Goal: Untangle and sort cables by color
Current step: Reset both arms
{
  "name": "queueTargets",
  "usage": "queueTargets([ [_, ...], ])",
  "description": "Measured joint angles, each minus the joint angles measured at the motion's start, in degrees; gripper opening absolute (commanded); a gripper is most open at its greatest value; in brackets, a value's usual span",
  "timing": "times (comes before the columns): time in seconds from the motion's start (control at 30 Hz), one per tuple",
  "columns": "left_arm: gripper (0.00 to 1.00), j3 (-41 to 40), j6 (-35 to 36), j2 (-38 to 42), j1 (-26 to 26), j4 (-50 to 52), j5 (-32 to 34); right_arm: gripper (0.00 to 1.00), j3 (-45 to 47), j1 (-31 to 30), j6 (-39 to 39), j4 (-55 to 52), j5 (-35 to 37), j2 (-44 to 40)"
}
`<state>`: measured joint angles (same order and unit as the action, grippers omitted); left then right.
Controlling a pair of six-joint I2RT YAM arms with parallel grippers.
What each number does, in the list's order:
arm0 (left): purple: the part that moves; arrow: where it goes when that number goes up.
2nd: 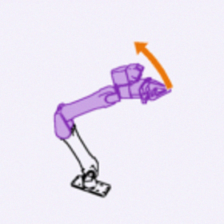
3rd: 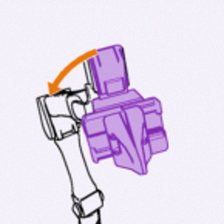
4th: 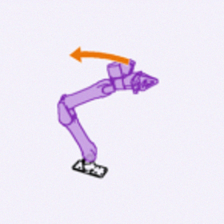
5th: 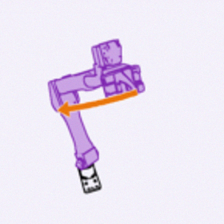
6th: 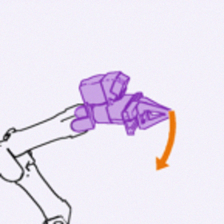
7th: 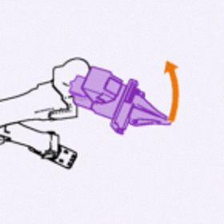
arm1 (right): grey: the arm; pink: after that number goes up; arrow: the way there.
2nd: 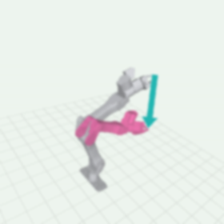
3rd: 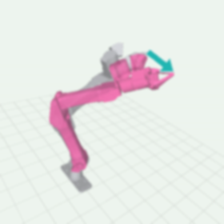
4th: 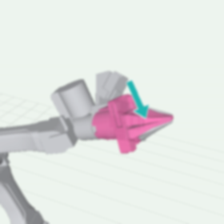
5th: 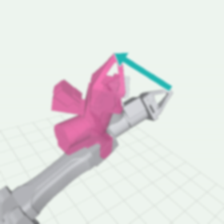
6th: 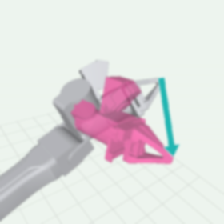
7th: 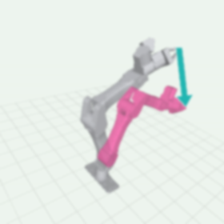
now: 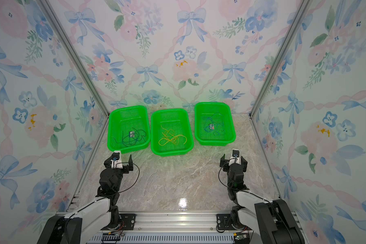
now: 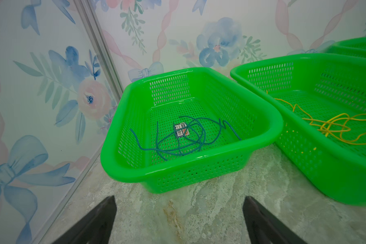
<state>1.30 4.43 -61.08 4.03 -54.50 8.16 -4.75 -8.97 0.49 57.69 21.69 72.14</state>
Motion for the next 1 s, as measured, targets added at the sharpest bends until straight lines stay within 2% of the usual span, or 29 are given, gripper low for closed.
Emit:
queueTargets([
  [0.13,0.98,3.63,-0.68,-10.75,-0.66,-5.07,-3.43,0.99,-1.42,0.96,0.22,11.67,-2.21,14.51],
  [0.23,0.98,6.34,-1.09,-12.52,-0.72,-6.01,-4.57,0.99,-3.69,1.07,0.74,15.34,-3.96,19.26],
  [0.43,0.98,7.82,-1.22,-13.05,-0.55,-7.17,-6.08,0.99,-6.4,1.05,1.92,17.31,-5.73,19.8],
  [0.57,0.98,7.87,-2.51,-13.77,-0.59,-7.5,-6.49,0.99,-10.21,1.01,2.12,12.09,-5.7,19.37],
  [0.7,0.98,8.0,-4.68,-18.6,-1.4,-12.79,-8.55,0.99,-14.25,1.16,1.86,6.67,-5.4,18.82],
  [0.83,0.98,8.44,-5.14,-24.33,-1.4,-17.88,-9.27,0.99,-14.38,1.16,1.88,4.79,-5.4,18.49],
  [1.0,0.98,8.46,-5.14,-26.01,-0.42,-20.74,-8.41,0.99,-14.38,1.16,1.88,3.52,-5.35,18.49],
])
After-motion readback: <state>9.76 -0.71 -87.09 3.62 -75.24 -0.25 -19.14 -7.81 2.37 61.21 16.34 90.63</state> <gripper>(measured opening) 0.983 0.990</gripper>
